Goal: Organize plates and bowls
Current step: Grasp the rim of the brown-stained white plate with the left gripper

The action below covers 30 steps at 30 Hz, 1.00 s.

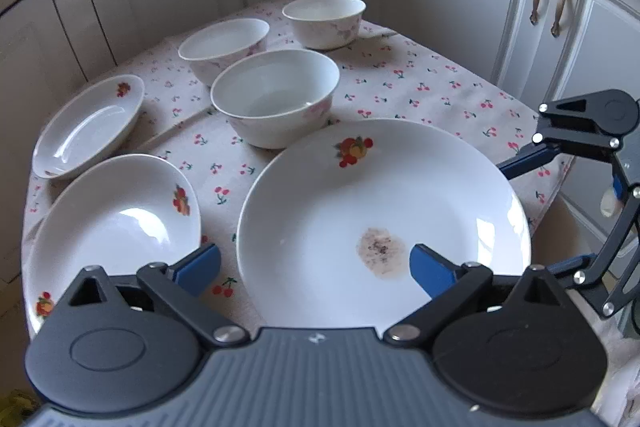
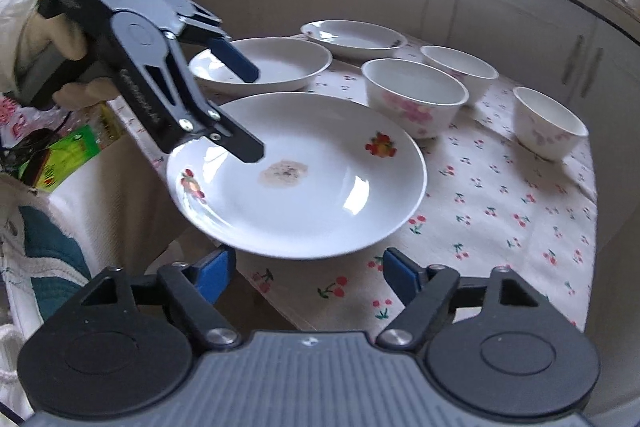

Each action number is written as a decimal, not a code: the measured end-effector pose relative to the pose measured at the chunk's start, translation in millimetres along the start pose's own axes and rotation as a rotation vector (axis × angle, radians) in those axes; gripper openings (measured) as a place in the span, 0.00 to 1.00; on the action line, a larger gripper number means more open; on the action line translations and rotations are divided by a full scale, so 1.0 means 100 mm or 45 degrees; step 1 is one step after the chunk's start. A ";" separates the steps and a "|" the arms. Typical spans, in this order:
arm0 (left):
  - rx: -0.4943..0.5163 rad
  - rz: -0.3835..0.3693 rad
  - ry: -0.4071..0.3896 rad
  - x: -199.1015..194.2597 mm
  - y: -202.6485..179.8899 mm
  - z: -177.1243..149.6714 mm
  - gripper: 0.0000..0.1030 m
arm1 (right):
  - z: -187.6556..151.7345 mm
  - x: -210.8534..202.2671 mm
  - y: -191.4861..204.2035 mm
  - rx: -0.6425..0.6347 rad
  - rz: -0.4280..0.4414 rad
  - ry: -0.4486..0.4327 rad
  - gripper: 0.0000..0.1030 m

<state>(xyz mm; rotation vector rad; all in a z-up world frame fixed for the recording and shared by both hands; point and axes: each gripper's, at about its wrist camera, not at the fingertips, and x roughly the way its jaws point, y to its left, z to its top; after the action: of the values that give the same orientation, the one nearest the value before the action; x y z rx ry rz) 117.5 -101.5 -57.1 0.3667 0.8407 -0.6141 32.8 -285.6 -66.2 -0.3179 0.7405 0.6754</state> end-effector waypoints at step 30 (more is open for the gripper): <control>0.021 -0.299 0.334 0.49 0.35 0.42 0.80 | 0.04 0.19 -0.09 -0.078 0.095 0.031 0.77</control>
<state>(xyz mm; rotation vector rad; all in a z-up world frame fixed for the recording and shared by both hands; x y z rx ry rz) 189.3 -114.2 -67.1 0.3711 1.1409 -0.8023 51.0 -282.4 -76.6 -0.3562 0.7585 0.7674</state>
